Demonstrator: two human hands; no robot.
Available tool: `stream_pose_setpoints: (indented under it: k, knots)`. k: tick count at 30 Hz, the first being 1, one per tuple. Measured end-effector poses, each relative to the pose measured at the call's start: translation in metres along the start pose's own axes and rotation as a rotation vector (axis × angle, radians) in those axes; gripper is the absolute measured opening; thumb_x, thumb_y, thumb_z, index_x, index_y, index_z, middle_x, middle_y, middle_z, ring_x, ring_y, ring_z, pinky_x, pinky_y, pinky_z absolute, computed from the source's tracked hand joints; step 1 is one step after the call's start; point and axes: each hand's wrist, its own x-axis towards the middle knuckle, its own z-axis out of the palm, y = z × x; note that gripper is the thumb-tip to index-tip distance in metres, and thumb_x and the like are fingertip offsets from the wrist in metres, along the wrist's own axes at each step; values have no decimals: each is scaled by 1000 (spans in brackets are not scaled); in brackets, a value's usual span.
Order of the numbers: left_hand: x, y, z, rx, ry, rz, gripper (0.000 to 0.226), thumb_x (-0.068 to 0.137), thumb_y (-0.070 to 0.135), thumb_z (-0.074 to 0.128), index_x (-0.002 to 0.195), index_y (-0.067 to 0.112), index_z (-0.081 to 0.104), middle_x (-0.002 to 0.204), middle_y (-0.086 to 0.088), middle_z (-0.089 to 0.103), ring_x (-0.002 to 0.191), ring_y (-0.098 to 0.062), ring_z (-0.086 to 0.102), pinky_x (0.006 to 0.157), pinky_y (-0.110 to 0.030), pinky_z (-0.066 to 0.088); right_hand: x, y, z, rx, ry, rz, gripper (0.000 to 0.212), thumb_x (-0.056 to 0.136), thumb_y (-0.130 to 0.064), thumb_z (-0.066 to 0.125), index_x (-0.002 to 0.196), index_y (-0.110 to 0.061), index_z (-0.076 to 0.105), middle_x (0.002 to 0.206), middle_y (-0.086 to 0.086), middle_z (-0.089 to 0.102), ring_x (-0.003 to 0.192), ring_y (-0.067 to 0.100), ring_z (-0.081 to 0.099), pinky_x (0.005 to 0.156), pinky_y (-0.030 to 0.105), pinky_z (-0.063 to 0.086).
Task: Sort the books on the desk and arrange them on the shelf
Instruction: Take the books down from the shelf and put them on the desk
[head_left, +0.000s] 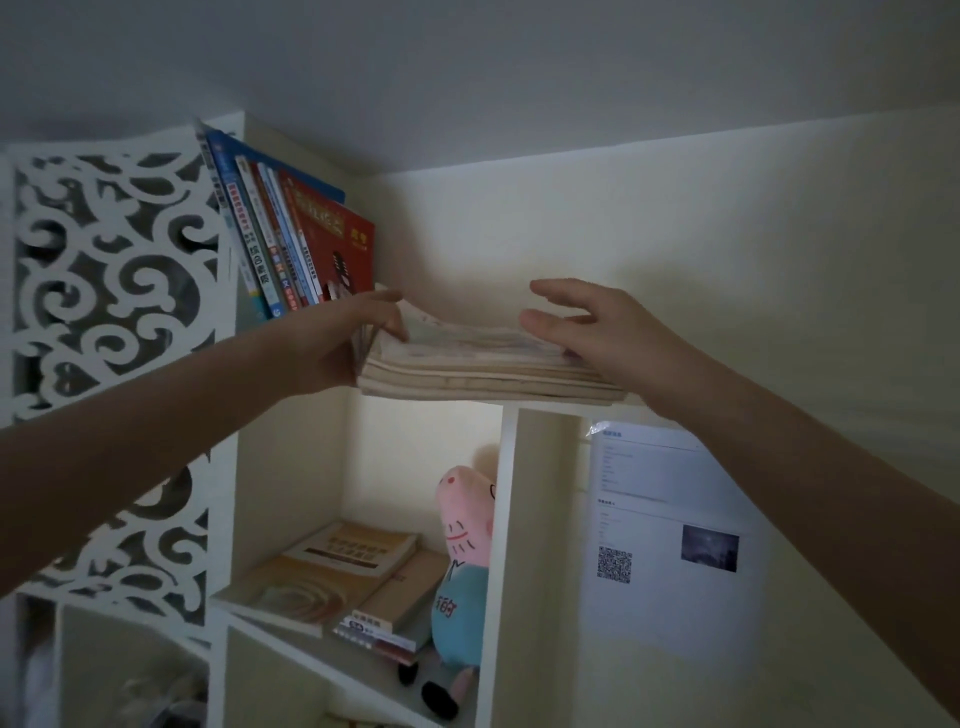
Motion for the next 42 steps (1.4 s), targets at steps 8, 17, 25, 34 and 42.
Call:
stream_pose_setpoints:
  k: [8,17,25,34,42]
  knots:
    - [-20,-10,-12,0,-178,63,88,53,4,74,128,35,42,122,-9,56,80,-25,72,56,-27,56,-31,3,-12,126,-135,148,70,87,-37,65,149,-32,33,136,-8,45,105,0,54,79,10,40]
    - [-21,-28,-29,46,-262,25,120,30,15,93,135,45,42,128,-2,58,102,-30,67,71,-38,59,-50,22,9,552,-156,143,90,85,-3,66,152,-37,17,113,-23,64,93,8,70,70,22,58]
    - [-31,-28,-34,143,-271,-13,125,31,25,96,137,53,37,129,5,58,106,-28,66,79,-46,58,-57,21,15,594,-232,143,103,78,5,71,152,-41,16,133,0,60,100,21,70,70,32,59]
    - [-65,-40,-25,316,-194,110,81,78,-2,66,136,47,39,128,12,51,97,-20,69,69,-35,59,-80,25,23,524,-286,182,110,56,-11,84,146,-44,30,144,0,46,113,22,64,79,38,60]
    - [-104,-65,-11,399,-193,242,91,64,12,79,132,57,40,138,16,44,120,-15,53,88,-36,56,-132,32,29,426,-320,191,100,59,-12,87,130,-59,35,134,-15,55,108,10,66,86,34,58]
